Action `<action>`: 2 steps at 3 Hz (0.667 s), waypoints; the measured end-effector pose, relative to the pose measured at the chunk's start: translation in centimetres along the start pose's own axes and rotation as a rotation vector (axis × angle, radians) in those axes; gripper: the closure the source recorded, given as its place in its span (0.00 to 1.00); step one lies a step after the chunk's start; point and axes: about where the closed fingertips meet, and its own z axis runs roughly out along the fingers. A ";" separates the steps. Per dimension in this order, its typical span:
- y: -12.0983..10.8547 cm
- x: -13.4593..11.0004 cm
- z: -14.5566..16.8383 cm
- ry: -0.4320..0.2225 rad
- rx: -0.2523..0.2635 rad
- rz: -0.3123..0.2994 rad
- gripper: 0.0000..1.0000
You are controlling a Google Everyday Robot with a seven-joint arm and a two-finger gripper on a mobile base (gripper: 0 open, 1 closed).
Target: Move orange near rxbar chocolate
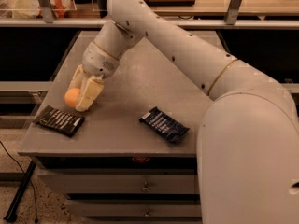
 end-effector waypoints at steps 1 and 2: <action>0.1 0.0 0.1 0.006 -0.015 -0.005 0.35; 0.1 -0.1 0.3 0.009 -0.026 -0.008 0.12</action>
Offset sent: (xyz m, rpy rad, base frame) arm -0.0031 -0.0038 0.0009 -0.0251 0.0117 0.0380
